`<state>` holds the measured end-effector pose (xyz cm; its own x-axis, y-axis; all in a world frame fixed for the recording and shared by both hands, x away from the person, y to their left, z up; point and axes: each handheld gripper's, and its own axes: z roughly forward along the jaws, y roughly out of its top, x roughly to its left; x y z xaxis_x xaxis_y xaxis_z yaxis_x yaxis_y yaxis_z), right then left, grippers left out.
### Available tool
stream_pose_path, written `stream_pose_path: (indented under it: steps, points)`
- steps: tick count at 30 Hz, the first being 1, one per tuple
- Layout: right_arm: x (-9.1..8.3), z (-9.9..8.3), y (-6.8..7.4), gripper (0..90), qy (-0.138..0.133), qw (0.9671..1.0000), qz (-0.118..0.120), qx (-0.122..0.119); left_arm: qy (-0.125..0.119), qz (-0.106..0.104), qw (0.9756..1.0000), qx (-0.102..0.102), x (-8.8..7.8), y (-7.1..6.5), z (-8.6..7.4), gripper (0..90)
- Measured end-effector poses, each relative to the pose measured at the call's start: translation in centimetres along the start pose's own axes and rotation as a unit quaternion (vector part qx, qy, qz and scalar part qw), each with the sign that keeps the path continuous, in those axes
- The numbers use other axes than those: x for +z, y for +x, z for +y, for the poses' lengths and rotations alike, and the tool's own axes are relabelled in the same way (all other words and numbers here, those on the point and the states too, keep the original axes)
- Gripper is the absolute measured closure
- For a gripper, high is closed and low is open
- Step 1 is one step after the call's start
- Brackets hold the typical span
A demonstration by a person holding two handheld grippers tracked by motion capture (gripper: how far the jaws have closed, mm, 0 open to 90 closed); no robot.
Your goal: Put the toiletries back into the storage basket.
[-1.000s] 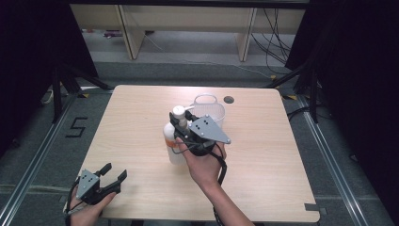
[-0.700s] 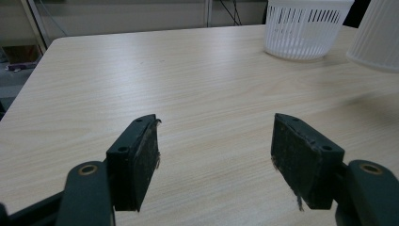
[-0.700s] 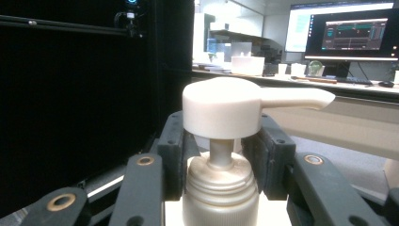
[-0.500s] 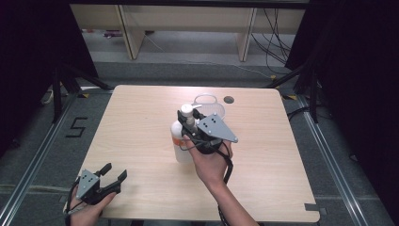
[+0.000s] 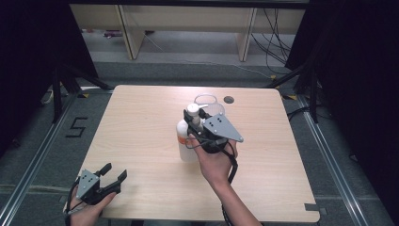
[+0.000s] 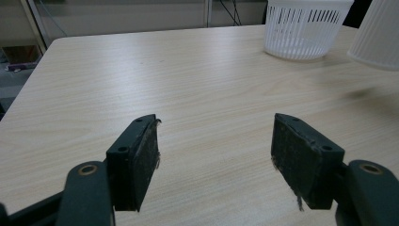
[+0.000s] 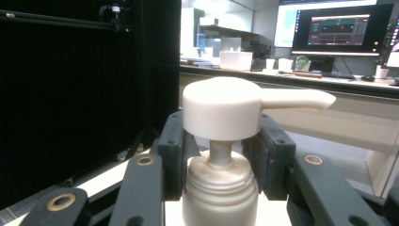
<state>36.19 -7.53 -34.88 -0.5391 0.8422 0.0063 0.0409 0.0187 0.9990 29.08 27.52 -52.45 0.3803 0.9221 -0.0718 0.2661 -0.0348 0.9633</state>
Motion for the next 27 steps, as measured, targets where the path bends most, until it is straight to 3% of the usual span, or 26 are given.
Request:
stream_pose_path:
  steps: [1, 4, 5, 6, 10, 11, 15, 18, 20, 21, 24, 26, 27]
  points:
    - [0.0, 0.0, -0.4, 61.2, -0.005, 0.9998, -0.006, -0.017, 0.001, 0.000, 1.0000, 0.001, 0.0, 0.0, 0.0, 32.0]
    - [-0.1, -0.1, -0.4, 61.2, -0.003, 0.9999, -0.007, -0.007, 0.000, 0.000, 1.0000, 0.000, 0.0, 0.0, 0.0, 32.0]
    - [-0.1, -0.1, -0.7, 61.3, -0.004, 0.9998, -0.010, -0.019, 0.000, 0.000, 1.0000, 0.000, 0.0, 0.0, 0.0, 32.0]
    - [-0.3, -0.2, -0.8, 61.3, 0.004, 0.9999, -0.009, -0.001, 0.000, 0.000, 1.0000, 0.000, 0.0, 0.0, 0.0, 32.0]
    - [-0.4, -0.2, -1.4, 61.3, -0.004, 0.9996, -0.018, -0.019, 0.000, 0.000, 1.0000, 0.000, 0.0, 0.0, 0.0, 32.0]
    - [-0.4, -0.2, -1.3, 61.2, -0.002, 0.9998, -0.016, -0.007, 0.000, 0.000, 1.0000, 0.001, 0.0, 0.0, 0.0, 32.0]
    - [-0.6, -0.2, -1.8, 61.2, -0.002, 0.9996, -0.023, -0.014, 0.000, 0.000, 1.0000, 0.000, 0.0, 0.0, 0.0, 32.0]
    - [-0.7, -0.3, -1.9, 61.2, 0.002, 0.9997, -0.023, -0.006, 0.000, 0.000, 1.0000, 0.000, 0.0, 0.0, 0.0, 32.0]
    - [-0.8, -0.3, -2.3, 61.2, -0.001, 0.9995, -0.028, -0.016, 0.000, 0.000, 1.0000, 0.000, 0.0, 0.0, 0.0, 32.0]
    - [-0.8, -0.4, -2.2, 61.2, 0.003, 0.9996, -0.027, -0.004, 0.000, 0.000, 1.0000, 0.000, 0.0, 0.0, 0.0, 32.0]
    - [-1.0, -0.4, -2.5, 61.2, 0.007, 0.9995, -0.032, 0.001, 0.000, 0.000, 1.0000, 0.001, 0.0, 0.0, 0.0, 32.0]
    - [-0.9, -0.5, -2.7, 61.3, 0.001, 0.9993, -0.036, -0.010, 0.001, 0.000, 1.0000, 0.000, 0.0, 0.0, 0.0, 32.0]
    - [-1.0, -0.5, -2.8, 61.2, 0.005, 0.9994, -0.034, -0.001, 0.001, 0.000, 1.0000, 0.000, 0.0, 0.0, 0.0, 32.0]
